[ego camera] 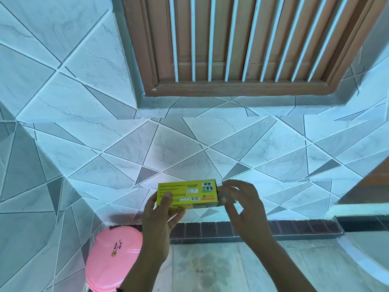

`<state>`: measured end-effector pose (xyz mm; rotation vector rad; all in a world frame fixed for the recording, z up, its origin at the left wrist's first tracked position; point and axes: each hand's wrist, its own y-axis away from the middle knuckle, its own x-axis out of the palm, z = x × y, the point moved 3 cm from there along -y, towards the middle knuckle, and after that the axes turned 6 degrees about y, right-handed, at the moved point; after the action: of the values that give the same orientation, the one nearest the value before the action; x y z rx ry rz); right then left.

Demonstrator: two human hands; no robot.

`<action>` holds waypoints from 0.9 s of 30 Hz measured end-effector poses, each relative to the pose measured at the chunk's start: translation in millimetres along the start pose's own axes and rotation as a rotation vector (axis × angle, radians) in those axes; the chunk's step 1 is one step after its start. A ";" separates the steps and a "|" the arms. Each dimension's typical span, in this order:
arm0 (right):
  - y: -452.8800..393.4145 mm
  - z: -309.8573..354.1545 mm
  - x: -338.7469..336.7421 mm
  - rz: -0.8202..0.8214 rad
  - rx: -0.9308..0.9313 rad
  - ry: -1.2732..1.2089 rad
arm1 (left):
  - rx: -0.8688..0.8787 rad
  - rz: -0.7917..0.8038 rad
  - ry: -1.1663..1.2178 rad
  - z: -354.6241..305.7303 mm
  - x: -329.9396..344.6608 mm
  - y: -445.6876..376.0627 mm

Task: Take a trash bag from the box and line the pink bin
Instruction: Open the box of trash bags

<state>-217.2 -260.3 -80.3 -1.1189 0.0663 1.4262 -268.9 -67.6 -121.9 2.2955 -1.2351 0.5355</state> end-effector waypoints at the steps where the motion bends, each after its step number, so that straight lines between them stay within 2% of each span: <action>1: 0.0 0.5 -0.9 -0.023 -0.008 -0.002 | 0.006 -0.006 0.007 0.4 0.7 0.4; 4: 2.4 -2.9 -4.5 -0.052 0.075 -0.029 | 0.013 -0.036 0.037 1.0 2.7 2.0; 8: 4.2 -4.1 -3.4 0.101 0.249 -0.179 | 0.016 -0.029 0.038 -1.4 5.3 1.4; 13: 3.1 -2.1 -2.0 0.184 0.339 -0.248 | 0.002 -0.005 0.003 -4.0 6.1 2.5; 16: 4.0 -7.4 2.4 0.308 0.385 -0.313 | 0.015 -0.004 -0.024 -6.3 9.1 5.6; 19: 9.7 -9.3 9.3 0.383 0.543 -0.619 | 0.153 0.075 -0.226 -24.4 31.3 5.8; 23: 9.0 -15.6 15.9 0.309 0.684 -1.007 | 0.407 0.292 -0.604 -58.4 76.2 4.4; 27: 5.7 -29.1 20.6 0.169 0.802 -1.273 | 0.412 0.316 -0.655 -68.6 90.7 -1.7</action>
<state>-200.5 -265.0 -112.0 0.5360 -0.1679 1.7840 -228.3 -87.5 -17.5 2.7545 -1.9710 0.1326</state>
